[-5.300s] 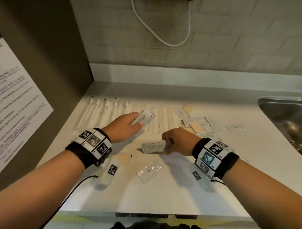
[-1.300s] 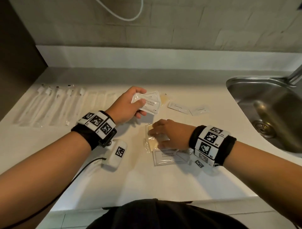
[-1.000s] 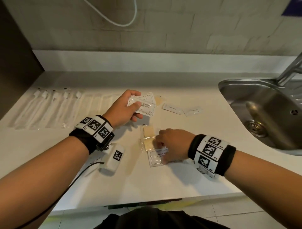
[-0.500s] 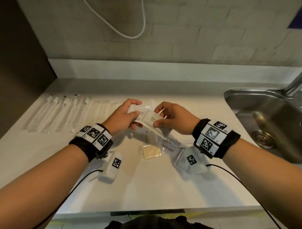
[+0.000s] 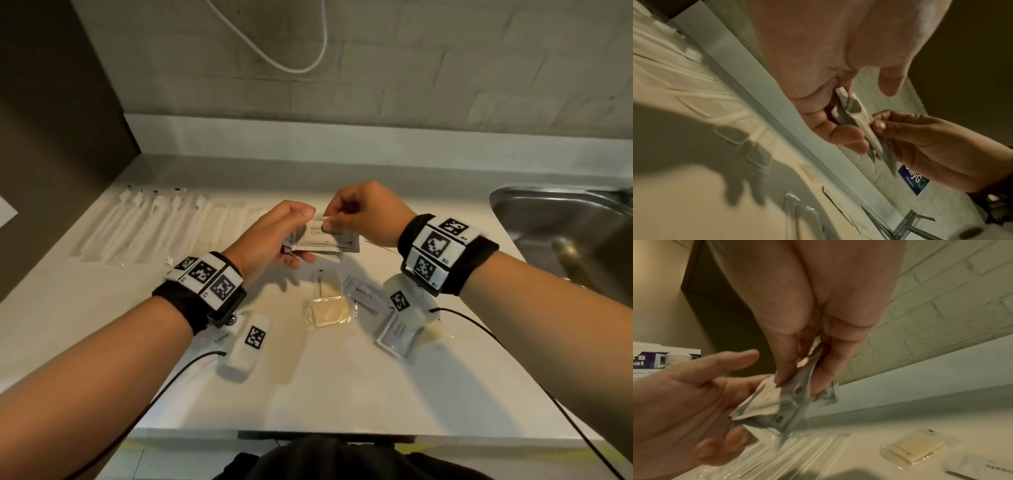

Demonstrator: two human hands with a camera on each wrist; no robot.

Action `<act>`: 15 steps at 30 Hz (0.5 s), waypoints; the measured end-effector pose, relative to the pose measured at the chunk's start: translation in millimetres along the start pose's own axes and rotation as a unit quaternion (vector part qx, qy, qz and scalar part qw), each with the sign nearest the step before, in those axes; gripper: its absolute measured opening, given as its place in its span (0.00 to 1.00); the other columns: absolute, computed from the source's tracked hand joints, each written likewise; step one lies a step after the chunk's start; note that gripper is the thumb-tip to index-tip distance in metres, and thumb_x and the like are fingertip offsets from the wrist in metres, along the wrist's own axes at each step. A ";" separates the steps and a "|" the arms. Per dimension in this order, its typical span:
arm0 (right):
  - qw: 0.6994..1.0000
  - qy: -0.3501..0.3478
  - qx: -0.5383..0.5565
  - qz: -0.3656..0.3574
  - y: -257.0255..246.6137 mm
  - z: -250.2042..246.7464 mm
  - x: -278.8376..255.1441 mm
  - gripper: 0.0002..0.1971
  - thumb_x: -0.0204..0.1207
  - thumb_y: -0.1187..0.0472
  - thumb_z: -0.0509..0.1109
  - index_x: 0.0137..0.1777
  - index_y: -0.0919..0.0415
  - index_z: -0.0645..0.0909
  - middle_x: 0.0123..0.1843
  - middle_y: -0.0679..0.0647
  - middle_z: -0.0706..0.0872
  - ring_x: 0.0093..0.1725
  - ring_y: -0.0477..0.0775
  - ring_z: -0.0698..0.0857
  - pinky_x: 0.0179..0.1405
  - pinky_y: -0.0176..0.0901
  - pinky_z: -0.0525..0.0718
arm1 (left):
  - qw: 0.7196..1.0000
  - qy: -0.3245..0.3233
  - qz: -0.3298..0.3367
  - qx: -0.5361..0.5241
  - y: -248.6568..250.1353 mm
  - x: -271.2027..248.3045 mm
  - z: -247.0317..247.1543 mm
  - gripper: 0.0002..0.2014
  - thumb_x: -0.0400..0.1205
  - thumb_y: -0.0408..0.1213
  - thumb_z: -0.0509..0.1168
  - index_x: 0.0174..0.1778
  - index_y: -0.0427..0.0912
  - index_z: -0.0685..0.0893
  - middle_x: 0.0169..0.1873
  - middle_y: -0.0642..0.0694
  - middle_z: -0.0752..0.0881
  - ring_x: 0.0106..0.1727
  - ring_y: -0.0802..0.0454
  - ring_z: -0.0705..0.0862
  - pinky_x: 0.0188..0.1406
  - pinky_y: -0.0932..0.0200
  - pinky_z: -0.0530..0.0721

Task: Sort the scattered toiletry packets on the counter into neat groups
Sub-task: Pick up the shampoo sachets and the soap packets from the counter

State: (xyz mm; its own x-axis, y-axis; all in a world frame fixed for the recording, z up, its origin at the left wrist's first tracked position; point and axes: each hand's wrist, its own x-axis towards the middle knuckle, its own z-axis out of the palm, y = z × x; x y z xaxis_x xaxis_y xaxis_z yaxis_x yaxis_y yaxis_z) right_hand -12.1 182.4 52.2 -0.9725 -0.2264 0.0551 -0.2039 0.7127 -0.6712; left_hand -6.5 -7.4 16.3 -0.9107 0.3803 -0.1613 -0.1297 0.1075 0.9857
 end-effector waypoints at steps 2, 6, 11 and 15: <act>1.000 0.020 -0.005 -0.002 0.0 3.0 1.3 0.09 0.69 0.55 0.80 0.42 0.59 0.88 0.29 0.43 0.83 0.25 0.35 0.78 0.28 0.28 0.73 | 1.000 -0.001 0.006 0.027 0.7 0.7 3.1 0.14 0.83 0.45 0.66 0.64 0.50 0.77 0.47 0.41 0.86 0.39 0.46 0.89 0.34 0.56 0.84; 0.998 0.034 -0.047 -0.009 1.8 -0.3 -2.7 0.15 0.67 0.51 0.81 0.48 0.58 0.85 0.42 0.48 0.86 0.36 0.38 0.78 0.34 0.29 0.76 | 0.998 -0.010 0.018 0.053 -3.1 -0.5 5.4 0.16 0.85 0.36 0.64 0.68 0.50 0.72 0.50 0.38 0.85 0.37 0.50 0.89 0.35 0.57 0.86; 0.986 -0.057 -0.147 -0.047 1.6 -6.1 -18.2 0.42 0.62 0.47 0.82 0.75 0.52 0.67 0.73 0.51 0.74 0.71 0.54 0.69 0.68 0.52 0.73 | 0.999 -0.014 0.015 0.025 -1.4 -4.3 9.4 0.20 0.86 0.32 0.62 0.70 0.49 0.64 0.56 0.36 0.85 0.34 0.52 0.88 0.34 0.60 0.88; 0.964 -0.079 -0.247 -0.061 3.9 2.4 -25.4 0.56 0.55 0.44 0.85 0.81 0.51 0.57 0.75 0.52 0.74 0.69 0.55 0.75 0.64 0.53 0.79 | 0.999 -0.022 0.019 0.024 8.5 -4.4 21.6 0.19 0.86 0.31 0.61 0.70 0.48 0.63 0.54 0.35 0.83 0.33 0.53 0.85 0.33 0.60 0.86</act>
State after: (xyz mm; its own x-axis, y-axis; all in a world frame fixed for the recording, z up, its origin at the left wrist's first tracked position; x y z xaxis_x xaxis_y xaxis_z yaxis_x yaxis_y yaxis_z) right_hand 12.1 189.3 46.3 -0.9162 -0.3998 -0.0286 -0.3830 0.8943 -0.2312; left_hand 4.9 11.8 24.3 -0.8963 0.4251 -0.1262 -0.0747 0.1358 0.9879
